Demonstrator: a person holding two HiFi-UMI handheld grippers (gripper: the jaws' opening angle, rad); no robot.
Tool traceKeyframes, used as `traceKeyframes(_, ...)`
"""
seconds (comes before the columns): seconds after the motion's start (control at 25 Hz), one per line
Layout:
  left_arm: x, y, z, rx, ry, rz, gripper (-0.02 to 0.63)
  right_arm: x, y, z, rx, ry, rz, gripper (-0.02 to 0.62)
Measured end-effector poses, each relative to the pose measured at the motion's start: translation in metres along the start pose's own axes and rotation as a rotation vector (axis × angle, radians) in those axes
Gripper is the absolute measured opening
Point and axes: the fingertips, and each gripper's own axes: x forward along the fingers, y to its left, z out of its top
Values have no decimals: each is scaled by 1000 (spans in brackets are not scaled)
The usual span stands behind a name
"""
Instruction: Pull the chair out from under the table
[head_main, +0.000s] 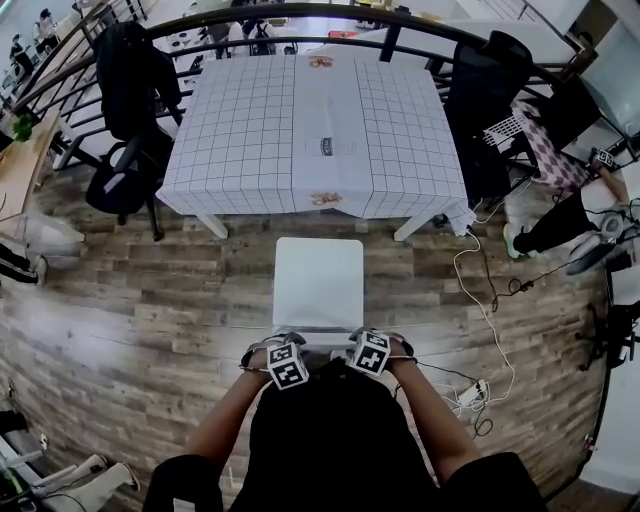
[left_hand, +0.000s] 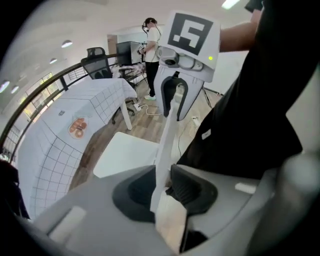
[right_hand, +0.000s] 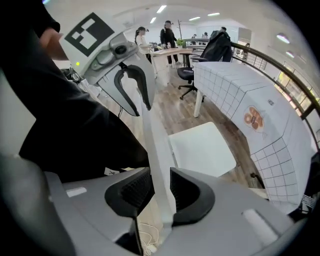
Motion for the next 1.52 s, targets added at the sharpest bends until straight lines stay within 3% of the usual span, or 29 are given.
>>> traceKeyframes(0.2, -1, 13, -4, -148, -145, 4, 96, -3, -14, 8, 17, -61, -58, 112)
traceKeyframes(0.32, -35, 15, 10, -271, -269, 24, 96, -21, -3, 20, 47, -141, -68, 113)
traceKeyframes(0.48, -72, 51, 37, -424, -424, 57, 95, -55, -15, 39, 127, -266, -86, 112)
traceKeyframes(0.72, -123, 83, 72, -489, -604, 122, 95, -118, -33, 83, 262, -574, -225, 103)
traceKeyframes(1.0, -168, 97, 98, -535, -816, 236, 74, -200, -62, 123, 521, -963, -327, 82)
traceKeyframes(1.16, -190, 106, 99, -545, -901, 321, 11, -234, -69, 133, 501, -1033, -437, 13)
traceKeyframes(1.4, -225, 113, 111, -484, -950, 437, 11, -283, -77, 148, 525, -1156, -523, -2)
traceKeyframes(1.52, -244, 114, 125, -461, -998, 480, 11, -294, -79, 154, 472, -1176, -585, -2)
